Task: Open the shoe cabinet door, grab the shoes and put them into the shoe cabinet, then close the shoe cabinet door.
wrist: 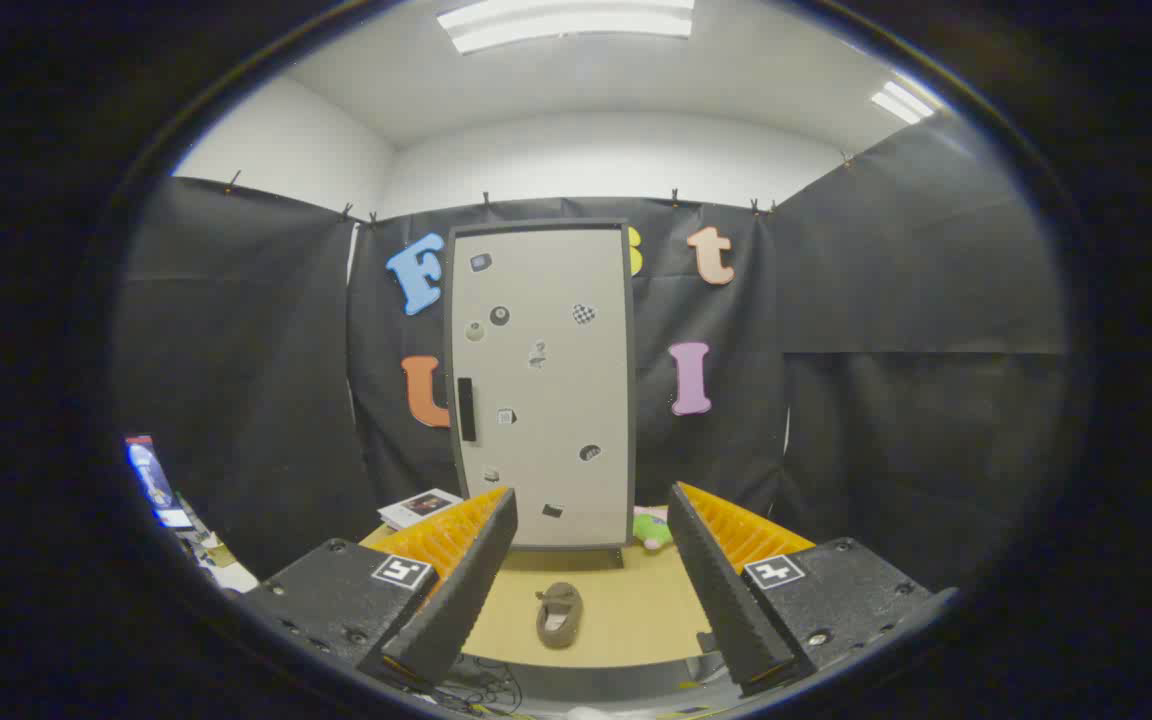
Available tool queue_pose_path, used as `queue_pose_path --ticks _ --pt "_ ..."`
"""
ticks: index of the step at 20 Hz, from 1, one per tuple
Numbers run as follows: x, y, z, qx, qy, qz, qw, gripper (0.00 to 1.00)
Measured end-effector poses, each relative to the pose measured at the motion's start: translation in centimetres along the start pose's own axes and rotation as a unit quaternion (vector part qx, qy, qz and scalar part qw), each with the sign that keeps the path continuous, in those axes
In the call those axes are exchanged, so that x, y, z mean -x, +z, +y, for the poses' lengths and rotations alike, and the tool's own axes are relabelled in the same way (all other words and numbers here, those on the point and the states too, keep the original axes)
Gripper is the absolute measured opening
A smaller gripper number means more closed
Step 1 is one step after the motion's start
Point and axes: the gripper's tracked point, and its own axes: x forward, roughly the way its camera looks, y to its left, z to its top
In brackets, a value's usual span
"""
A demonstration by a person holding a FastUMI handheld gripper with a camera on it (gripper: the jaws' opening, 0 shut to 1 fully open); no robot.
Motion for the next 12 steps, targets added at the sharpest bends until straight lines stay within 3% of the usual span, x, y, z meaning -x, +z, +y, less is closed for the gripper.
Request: queue_pose_path --ticks 12 --pt "-0.1 -0.2 1.5 -0.01 -0.014 0.004 1.0 0.98"
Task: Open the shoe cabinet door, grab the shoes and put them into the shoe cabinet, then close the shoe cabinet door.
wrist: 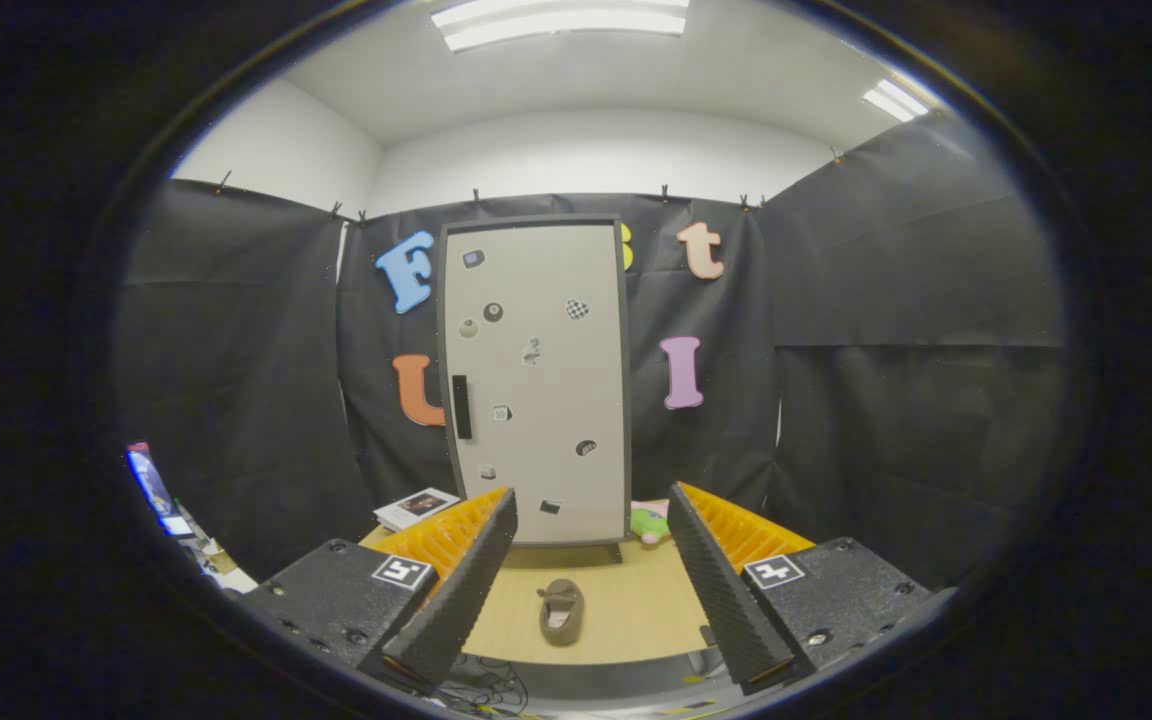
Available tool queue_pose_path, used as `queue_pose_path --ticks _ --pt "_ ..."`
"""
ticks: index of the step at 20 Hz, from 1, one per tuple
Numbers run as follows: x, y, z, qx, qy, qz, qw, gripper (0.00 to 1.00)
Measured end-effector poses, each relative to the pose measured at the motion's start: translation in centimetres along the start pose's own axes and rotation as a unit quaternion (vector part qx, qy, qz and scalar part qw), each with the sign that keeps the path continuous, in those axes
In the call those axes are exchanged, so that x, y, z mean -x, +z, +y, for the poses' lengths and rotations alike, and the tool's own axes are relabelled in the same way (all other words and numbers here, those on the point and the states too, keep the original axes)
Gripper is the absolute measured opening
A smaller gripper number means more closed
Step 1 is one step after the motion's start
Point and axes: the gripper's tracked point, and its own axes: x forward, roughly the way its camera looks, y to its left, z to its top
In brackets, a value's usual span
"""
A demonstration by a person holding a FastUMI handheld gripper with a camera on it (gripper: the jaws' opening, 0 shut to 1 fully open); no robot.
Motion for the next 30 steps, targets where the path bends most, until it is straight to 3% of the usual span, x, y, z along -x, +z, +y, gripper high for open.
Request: queue_pose_path --ticks 6,10,24,30 --pt "-2.4 0.1 2.5 -0.005 0.0 0.01 1.0 0.98" --pt "-6.9 0.8 6.3 0.002 0.022 0.008 1.0 0.98" --pt "-33.9 -0.3 21.2 0.005 0.105 0.02 0.994 0.98" --pt "-44.1 -1.9 23.5 -0.014 0.104 0.047 0.993 0.94"
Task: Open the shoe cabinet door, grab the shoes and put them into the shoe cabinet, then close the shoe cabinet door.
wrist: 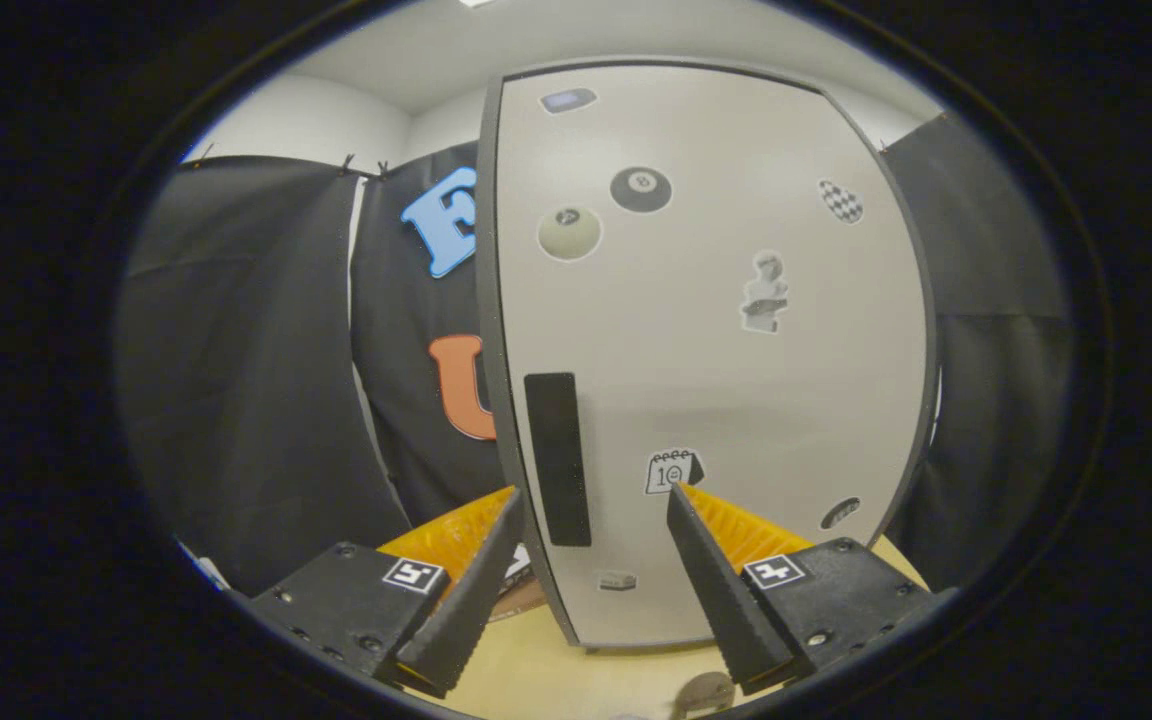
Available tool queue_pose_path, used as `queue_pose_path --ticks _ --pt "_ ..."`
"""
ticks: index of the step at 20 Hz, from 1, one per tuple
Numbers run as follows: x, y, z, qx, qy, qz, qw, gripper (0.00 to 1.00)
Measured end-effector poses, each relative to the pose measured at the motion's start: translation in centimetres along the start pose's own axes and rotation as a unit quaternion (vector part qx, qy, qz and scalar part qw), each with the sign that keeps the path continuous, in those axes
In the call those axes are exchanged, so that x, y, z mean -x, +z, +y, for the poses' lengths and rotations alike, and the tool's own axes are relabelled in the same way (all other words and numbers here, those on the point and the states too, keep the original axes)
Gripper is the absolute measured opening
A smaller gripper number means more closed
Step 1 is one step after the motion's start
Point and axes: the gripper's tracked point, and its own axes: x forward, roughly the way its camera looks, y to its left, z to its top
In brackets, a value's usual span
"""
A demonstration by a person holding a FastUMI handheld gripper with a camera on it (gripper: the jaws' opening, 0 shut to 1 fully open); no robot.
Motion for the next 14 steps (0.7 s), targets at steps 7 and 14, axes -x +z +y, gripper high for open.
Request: queue_pose_path --ticks 7,14 --pt "-4.8 -1.0 1.7 0.014 0.022 0.018 1.0 0.83" --pt "-5.6 -1.6 1.8 0.02 0.008 0.018 1.0 0.41"
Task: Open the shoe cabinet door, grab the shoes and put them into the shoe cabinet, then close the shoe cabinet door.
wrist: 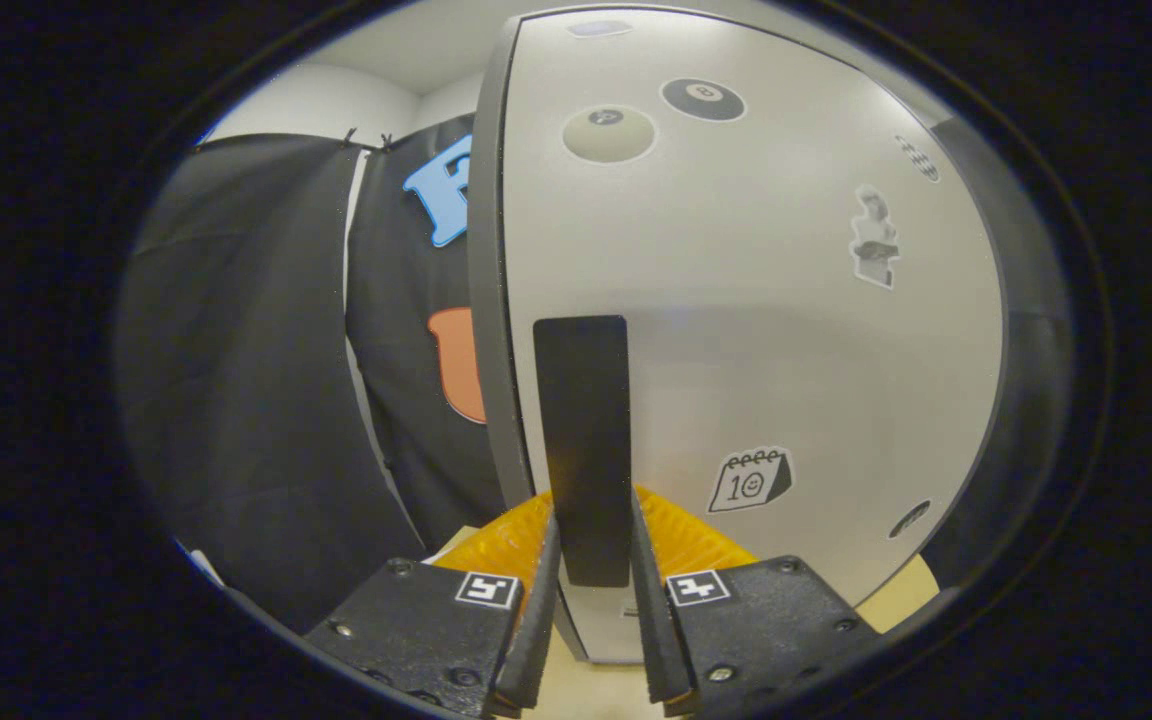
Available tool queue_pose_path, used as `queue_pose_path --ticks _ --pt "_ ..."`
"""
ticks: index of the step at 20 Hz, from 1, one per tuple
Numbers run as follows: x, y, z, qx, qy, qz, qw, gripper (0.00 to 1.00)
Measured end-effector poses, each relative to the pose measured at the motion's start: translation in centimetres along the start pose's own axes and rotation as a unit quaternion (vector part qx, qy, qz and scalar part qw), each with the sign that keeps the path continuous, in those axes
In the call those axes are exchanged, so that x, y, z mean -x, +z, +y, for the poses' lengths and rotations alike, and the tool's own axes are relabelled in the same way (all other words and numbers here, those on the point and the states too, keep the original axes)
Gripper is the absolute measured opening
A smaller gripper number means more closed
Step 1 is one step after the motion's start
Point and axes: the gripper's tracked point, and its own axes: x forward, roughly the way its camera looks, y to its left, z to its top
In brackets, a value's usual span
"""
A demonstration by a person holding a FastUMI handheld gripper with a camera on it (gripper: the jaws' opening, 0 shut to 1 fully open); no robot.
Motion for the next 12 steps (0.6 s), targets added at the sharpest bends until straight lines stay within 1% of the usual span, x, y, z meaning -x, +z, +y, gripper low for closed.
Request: queue_pose_path --ticks 3,5,8,12 --pt "0.2 -0.1 -0.2 -0.001 0.001 0.006 1.0 0.39" --pt "0.4 -0.2 -0.1 -0.018 0.017 0.012 1.0 0.36" --pt "1.1 -0.3 -0.2 -0.007 0.025 0.016 1.0 0.33" --pt "4.2 -0.7 0.2 0.004 0.034 0.016 0.999 0.32"
